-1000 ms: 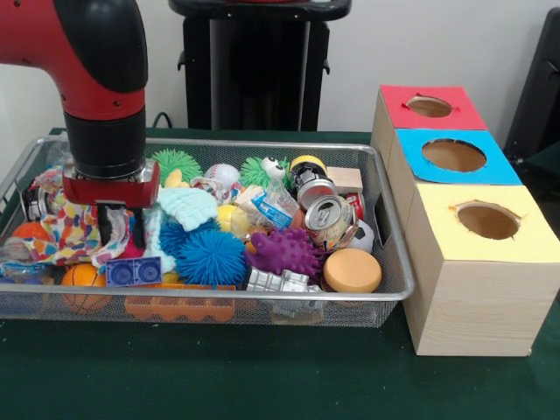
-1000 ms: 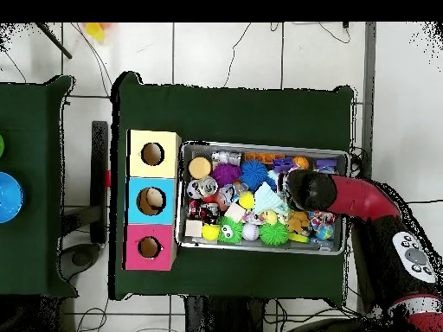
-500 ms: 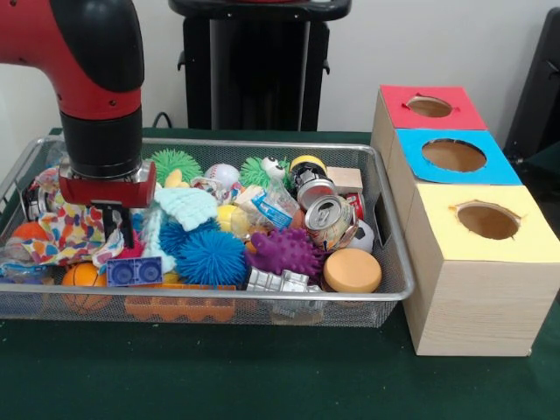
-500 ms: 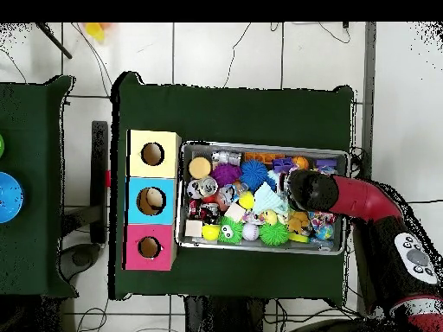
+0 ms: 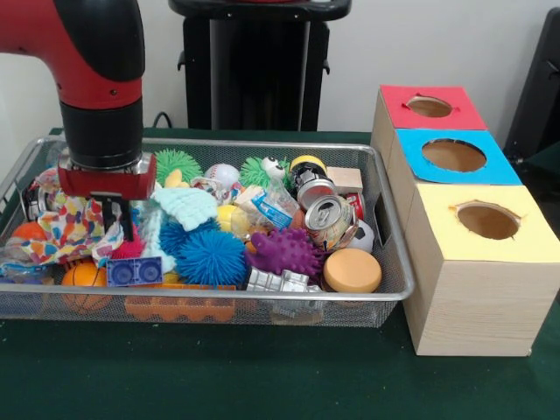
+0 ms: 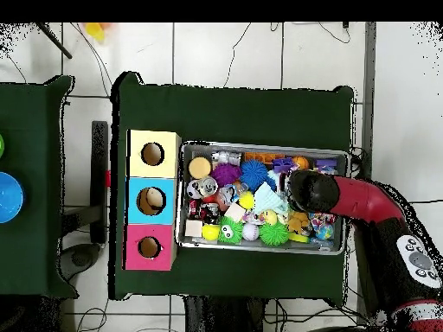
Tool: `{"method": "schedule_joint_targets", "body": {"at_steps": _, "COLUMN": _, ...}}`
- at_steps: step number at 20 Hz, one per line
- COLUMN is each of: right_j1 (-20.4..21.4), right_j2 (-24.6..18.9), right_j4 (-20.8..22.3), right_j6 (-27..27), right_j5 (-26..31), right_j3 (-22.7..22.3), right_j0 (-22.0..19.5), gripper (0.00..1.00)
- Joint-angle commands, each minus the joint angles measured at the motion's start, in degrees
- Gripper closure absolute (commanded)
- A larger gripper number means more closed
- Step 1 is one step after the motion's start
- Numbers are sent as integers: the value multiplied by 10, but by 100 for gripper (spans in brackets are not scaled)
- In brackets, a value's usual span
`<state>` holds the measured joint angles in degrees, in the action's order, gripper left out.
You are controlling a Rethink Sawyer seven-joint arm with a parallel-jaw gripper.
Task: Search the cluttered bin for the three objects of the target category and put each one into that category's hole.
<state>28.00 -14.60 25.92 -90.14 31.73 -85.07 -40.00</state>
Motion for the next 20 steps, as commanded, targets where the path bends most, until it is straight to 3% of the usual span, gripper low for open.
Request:
{"method": "schedule_joint_targets", "body": {"at_steps": 1, "right_j1": 105, "right_j2": -37, "right_j4": -42, "right_j6": -10, "right_j5": 87, "right_j3": -78, "right_j0": 29, "gripper": 100}}
{"method": "schedule_joint_targets", "body": {"at_steps": 6, "right_j1": 140, "right_j2": -31, "right_j4": -68, "right_j6": -14, "right_j5": 131, "right_j3": -82, "right_j0": 51, "gripper": 100}}
{"method": "schedule_joint_targets", "body": {"at_steps": 19, "right_j1": 171, "right_j2": -5, "right_j4": -102, "right_j6": -51, "right_j5": 105, "right_j3": -125, "right_j0": 84, "gripper": 100}}
{"method": "schedule_joint_targets", "body": {"at_steps": 20, "right_j1": 171, "right_j2": -4, "right_j4": -108, "right_j6": -48, "right_j5": 103, "right_j3": -128, "right_j0": 84, "gripper": 0}}
